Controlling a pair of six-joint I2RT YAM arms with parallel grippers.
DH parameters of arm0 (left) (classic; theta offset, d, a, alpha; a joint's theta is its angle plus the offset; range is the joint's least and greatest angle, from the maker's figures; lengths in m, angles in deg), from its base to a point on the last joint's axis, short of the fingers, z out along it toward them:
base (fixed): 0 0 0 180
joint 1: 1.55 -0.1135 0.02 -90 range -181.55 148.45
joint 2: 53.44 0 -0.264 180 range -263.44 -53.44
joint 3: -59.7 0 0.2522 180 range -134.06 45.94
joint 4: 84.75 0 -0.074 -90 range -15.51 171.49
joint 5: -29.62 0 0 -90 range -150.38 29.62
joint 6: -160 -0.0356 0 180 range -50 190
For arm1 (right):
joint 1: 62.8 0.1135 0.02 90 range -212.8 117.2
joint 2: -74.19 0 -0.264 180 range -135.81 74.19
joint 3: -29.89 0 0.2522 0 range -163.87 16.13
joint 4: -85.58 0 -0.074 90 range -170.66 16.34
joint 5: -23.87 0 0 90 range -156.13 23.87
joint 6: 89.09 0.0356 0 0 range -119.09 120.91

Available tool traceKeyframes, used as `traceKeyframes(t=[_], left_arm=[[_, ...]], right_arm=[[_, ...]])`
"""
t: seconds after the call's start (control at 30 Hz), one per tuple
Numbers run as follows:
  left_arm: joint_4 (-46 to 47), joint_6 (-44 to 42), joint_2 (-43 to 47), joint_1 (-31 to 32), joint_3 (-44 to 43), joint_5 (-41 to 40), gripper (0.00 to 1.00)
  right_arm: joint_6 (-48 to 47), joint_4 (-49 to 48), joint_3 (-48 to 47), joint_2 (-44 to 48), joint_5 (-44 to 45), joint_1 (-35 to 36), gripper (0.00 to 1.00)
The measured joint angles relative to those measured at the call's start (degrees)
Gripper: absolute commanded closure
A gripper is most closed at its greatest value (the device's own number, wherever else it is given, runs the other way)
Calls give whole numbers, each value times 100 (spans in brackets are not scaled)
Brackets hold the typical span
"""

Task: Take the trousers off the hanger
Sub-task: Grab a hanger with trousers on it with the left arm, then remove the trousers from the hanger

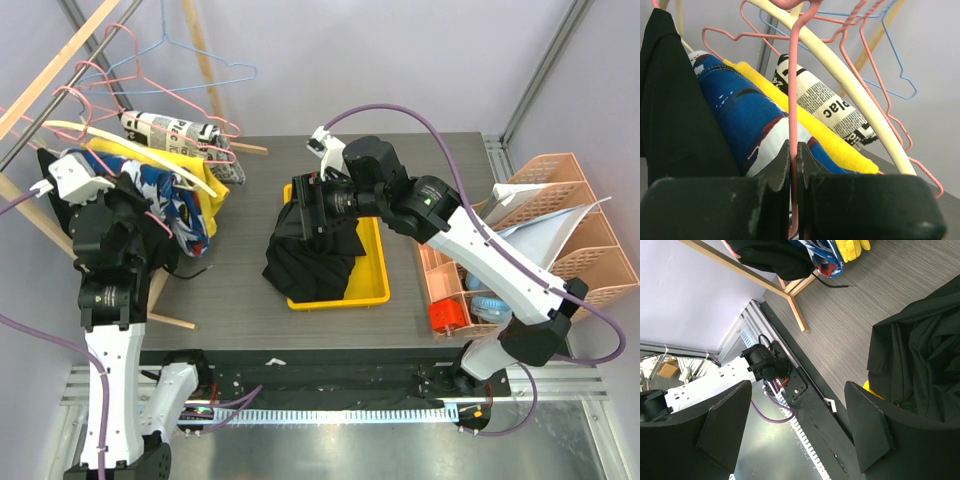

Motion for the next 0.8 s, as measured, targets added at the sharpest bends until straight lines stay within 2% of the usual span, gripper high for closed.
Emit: traceKeyframes(t=[0.1,0.2,0.47,0.63,0.8], left_arm=[[-31,-39,140,-2,17,114,100],[-479,225,319,-2,-251,280,100],[-2564,1611,378,-2,-2081,925,100],[-3713,2378,404,-2,-2944,1410,100],[-4441,3077,404,-2,-3473,1965,100]], right_arm=[[-63,4,-9,-37,-7,0,20],[-251,39,-87,-142,-22,0,19],[-1145,-7,-101,-210,-350,168,11],[-1655,-654,498,74,39,1047,7],[-2063,-1353,1108,431,831,2376,6]])
